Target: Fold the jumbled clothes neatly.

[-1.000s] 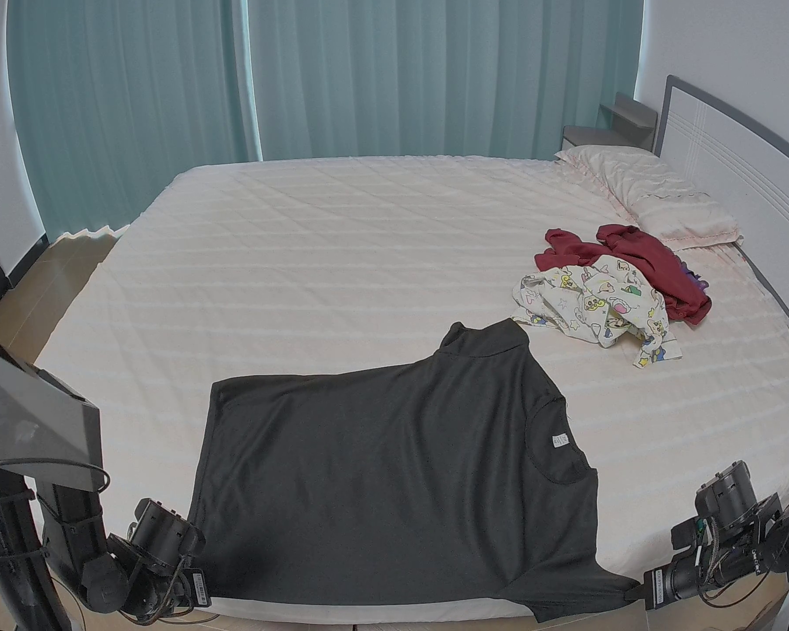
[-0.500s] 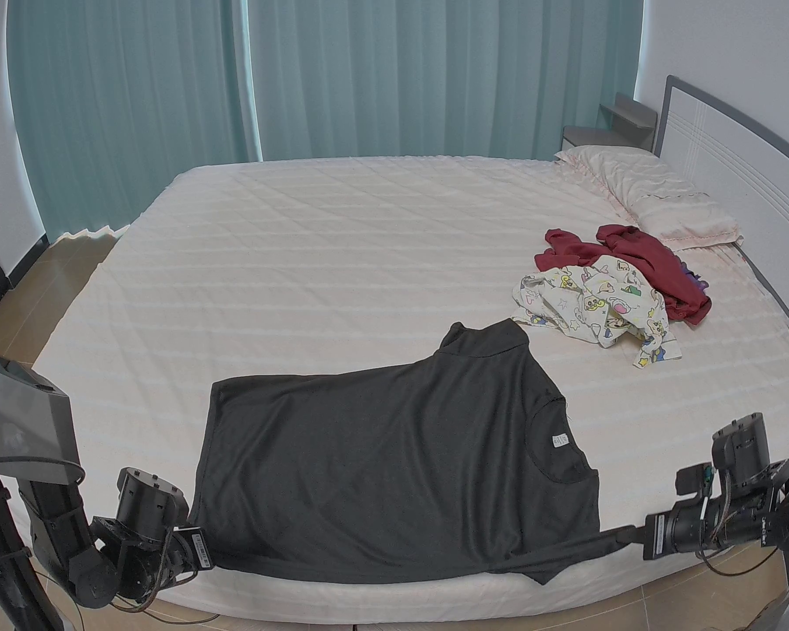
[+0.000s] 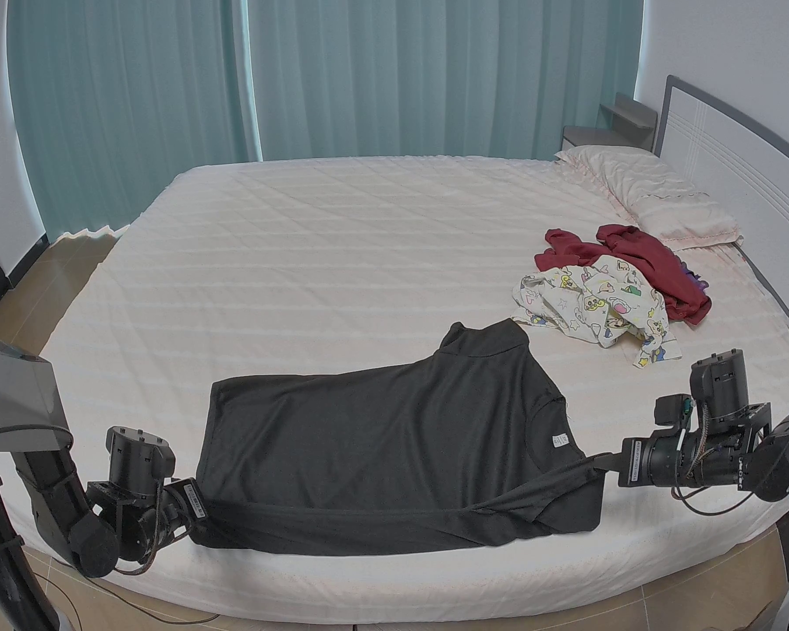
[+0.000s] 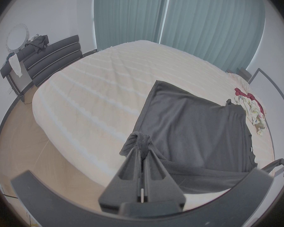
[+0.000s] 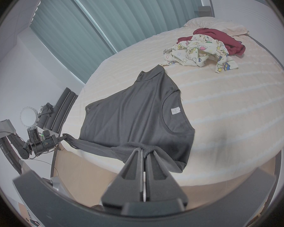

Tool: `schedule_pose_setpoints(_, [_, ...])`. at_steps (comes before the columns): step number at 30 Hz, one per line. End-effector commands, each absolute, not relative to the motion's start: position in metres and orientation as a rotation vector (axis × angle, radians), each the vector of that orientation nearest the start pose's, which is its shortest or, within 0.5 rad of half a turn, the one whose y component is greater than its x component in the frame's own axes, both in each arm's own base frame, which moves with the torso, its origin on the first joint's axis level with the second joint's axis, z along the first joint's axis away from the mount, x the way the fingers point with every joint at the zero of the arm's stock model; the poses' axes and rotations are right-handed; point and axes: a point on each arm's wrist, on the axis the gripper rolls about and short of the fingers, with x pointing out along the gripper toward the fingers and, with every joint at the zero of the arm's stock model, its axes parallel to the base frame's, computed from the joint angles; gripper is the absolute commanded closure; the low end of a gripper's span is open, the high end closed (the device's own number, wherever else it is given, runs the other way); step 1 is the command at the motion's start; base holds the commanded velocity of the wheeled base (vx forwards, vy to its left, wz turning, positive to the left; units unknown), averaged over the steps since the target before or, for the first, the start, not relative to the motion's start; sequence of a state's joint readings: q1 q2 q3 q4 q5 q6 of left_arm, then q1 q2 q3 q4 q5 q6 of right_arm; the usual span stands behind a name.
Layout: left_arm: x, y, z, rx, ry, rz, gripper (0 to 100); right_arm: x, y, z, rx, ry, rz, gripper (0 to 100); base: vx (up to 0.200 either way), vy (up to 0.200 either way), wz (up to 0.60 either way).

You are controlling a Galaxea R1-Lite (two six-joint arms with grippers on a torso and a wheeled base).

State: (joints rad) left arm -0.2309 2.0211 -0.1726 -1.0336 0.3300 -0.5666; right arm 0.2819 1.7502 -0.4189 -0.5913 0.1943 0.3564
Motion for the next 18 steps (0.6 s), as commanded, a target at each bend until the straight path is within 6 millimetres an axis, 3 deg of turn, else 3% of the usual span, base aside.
schedule_pose_setpoints(1, [0.235,-0.045,0.004,-0.323,0.711,0.318,100,0.251,0.077,0.068,0.299,0.828,0.313,100,0.0,0.0,0.0])
schedule_pose_setpoints(18, [0.29,-0.04,-0.029,-0.346,0.693,0.368,100,0.304,0.084,0.056,0.285,0.779,0.213,100,0.0,0.0,0.0])
